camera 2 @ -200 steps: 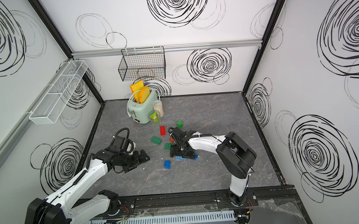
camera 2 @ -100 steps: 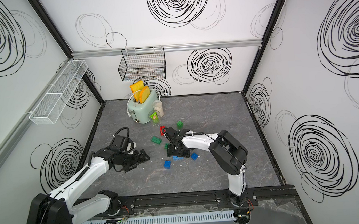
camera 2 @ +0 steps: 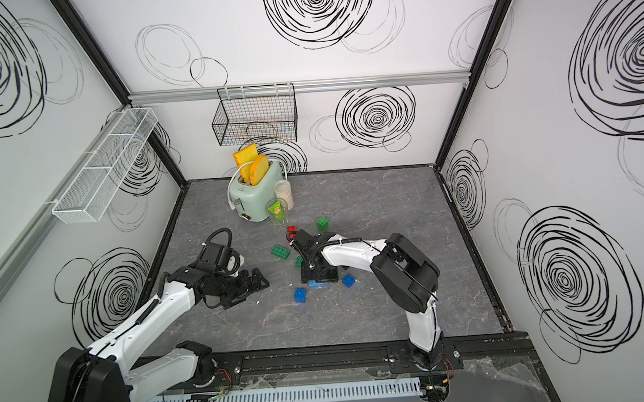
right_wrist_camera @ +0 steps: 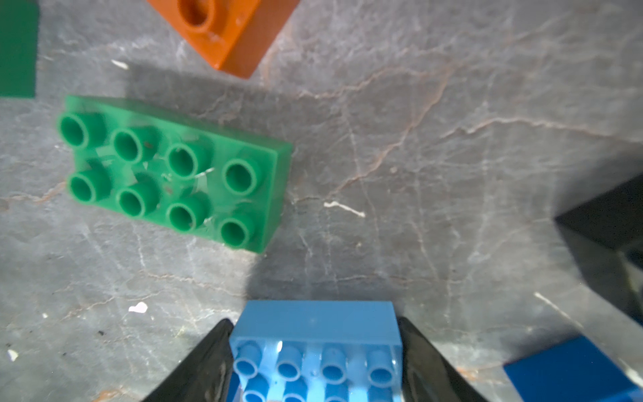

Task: Assemble the letter f with lego
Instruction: Pick up the lego brick from the center of the board, then assemble the lego brick with the lego brick.

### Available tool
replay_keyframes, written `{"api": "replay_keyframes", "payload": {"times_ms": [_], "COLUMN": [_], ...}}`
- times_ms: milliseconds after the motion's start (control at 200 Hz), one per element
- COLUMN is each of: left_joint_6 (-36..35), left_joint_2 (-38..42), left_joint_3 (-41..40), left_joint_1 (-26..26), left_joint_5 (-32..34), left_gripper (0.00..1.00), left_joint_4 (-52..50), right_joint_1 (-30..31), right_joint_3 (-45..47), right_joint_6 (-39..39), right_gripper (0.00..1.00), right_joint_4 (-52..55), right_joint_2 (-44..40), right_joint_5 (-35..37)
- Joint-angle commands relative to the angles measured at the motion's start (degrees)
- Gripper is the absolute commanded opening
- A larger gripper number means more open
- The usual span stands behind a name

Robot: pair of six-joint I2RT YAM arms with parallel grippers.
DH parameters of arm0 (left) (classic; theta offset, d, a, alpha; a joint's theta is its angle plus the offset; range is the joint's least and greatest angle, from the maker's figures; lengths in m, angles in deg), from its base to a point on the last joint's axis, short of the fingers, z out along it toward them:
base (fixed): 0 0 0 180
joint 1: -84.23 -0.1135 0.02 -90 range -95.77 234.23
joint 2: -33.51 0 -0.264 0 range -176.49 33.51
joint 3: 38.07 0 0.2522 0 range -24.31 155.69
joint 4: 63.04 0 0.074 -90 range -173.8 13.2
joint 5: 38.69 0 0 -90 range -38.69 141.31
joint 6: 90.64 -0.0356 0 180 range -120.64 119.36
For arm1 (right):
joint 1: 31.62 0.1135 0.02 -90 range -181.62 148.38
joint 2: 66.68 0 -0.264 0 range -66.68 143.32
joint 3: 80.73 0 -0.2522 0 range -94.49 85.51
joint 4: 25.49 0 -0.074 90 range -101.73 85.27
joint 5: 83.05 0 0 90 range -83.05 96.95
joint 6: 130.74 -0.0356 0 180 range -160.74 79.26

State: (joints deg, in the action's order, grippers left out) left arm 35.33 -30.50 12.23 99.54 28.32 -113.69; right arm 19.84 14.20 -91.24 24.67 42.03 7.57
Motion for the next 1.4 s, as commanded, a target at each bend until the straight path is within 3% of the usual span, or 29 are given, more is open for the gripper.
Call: {"api": "replay_keyframes", "payload": {"times_ms": [0, 420, 730, 910, 1186, 1396], "left_joint_6": [-0.72, -0.27, -0.79, -0.52, 2.46, 6.22], "left_joint_2": [0.86, 2.44, 2.24, 1.38, -3.48, 2.09], "left_joint_3": [0.56, -0.70, -1.52, -0.85, 2.05, 0.91], "left_joint_1": [-0.45, -0.90, -0.52, 5.25, 23.37, 18.93], "left_joint_5": [-0.35, -0.57, -3.77, -1.90, 10.28, 4.67], "left_gripper": [0.99, 0.99, 1.00, 0.99, 0.99, 1.00], "left_joint_4": [0.94, 1.11, 2.69, 4.21, 8.49, 8.76], "right_joint_1": [0.48, 1.29, 1.94, 1.33, -2.68, -2.15], "right_joint_3": [-0.59, 2.39, 0.62, 0.38, 2.03, 1.17], "right_joint_6": [-0.56, -0.90, -0.82, -0.92, -0.19, 0.11], "right_gripper": [0.73, 0.73, 0.63, 0.59, 0.58, 0.57], "right_joint_4": [2.44, -0.70, 0.92, 2.07, 4.95, 9.49], "right_joint_2": [0.02, -1.43, -2.46, -6.27, -15.86, -18.84], "right_joint_5": [2.41, 2.14, 2.61, 2.54, 1.77, 0.75]}}
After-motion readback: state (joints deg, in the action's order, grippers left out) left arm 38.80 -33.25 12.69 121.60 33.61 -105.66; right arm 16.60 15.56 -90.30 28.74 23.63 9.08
